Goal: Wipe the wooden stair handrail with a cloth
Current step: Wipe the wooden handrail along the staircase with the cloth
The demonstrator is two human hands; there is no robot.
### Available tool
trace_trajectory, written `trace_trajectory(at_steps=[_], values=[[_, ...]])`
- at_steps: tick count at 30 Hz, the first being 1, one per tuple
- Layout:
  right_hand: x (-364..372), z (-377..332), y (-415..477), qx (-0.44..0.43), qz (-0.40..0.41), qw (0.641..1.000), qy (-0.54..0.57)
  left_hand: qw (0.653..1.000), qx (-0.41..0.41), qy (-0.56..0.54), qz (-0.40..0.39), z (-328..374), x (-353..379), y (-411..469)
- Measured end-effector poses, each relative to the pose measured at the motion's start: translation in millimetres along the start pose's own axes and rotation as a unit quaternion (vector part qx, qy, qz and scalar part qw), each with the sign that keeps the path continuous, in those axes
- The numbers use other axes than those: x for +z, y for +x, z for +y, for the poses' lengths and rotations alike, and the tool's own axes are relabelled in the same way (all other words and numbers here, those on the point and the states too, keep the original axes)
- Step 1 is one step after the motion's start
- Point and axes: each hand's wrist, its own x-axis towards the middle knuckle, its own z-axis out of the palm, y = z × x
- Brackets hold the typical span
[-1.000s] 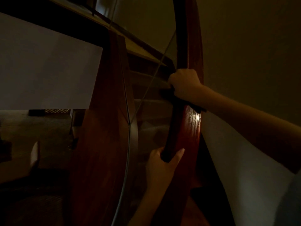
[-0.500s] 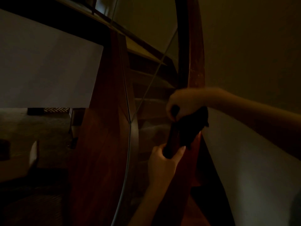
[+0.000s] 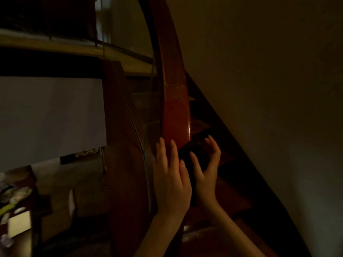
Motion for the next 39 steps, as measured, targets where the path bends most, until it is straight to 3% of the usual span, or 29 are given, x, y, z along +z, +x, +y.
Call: trace_trajectory(at_steps=[3, 7, 13, 17, 23, 32, 39], values=[[4, 12, 11, 0.109, -0.032, 0.989, 0.098, 0.997, 0.058, 0.058, -0.008, 9, 12, 14], [4, 29, 29, 0.149, -0.049, 0.97, 0.187, 0.994, 0.073, 0.08, -0.015, 10, 19, 26], [-13, 61, 76, 0.172, -0.113, 0.95, 0.233, 0.995, 0.054, 0.085, 0.023, 11, 24, 28], [-16, 69, 105, 0.276, -0.171, 0.902, 0.285, 0.982, 0.041, 0.174, 0.061, 26, 34, 49], [-8, 52, 121, 0.382, -0.243, 0.852, 0.261, 0.961, 0.013, 0.274, 0.032, 38, 42, 80], [-3, 29, 128, 0.37, -0.212, 0.881, 0.204, 0.955, 0.012, 0.297, 0.028, 40, 38, 78], [-9, 24, 114, 0.415, -0.229, 0.836, 0.275, 0.952, 0.007, 0.303, 0.032, 36, 40, 76]])
